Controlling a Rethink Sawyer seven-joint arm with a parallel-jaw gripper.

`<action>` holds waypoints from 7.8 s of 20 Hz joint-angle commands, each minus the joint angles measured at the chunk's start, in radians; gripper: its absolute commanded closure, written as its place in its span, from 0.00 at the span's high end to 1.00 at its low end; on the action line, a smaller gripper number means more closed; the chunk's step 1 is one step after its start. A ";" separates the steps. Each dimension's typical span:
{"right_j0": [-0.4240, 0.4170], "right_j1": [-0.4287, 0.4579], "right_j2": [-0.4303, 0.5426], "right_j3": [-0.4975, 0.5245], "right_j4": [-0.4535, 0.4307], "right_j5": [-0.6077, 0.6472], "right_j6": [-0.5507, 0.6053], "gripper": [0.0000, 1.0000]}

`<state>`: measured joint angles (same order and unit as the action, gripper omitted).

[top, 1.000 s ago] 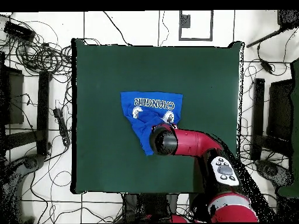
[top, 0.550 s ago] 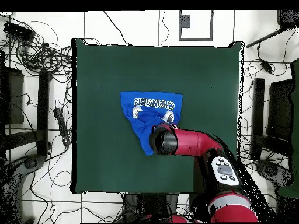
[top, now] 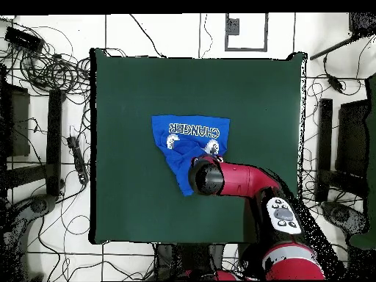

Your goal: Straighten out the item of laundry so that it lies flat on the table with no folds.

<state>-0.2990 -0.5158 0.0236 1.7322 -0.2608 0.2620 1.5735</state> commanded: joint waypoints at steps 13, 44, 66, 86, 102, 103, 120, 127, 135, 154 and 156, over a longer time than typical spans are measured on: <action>-0.002 0.087 0.094 0.012 -0.015 -0.091 0.119 1.00; 0.036 0.084 0.045 0.021 -0.002 -0.045 0.137 1.00; -0.003 0.086 0.047 0.052 -0.042 -0.086 0.111 1.00; -0.027 0.095 0.057 0.103 -0.061 -0.125 0.127 1.00; -0.029 0.075 0.054 0.118 -0.044 -0.110 0.130 0.00; -0.028 0.073 0.055 0.121 -0.042 -0.109 0.133 0.00; 0.025 0.031 0.052 0.127 0.003 -0.048 0.163 0.00; 0.044 0.023 0.045 0.123 0.017 -0.032 0.171 0.00; 0.052 0.023 0.038 0.121 0.020 -0.032 0.170 0.00; 0.048 0.023 0.036 0.121 0.016 -0.029 0.163 1.00; 0.050 0.024 0.035 0.121 0.017 -0.032 0.165 1.00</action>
<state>-0.2861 -0.5237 0.0074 1.8045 -0.2900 0.1504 1.5735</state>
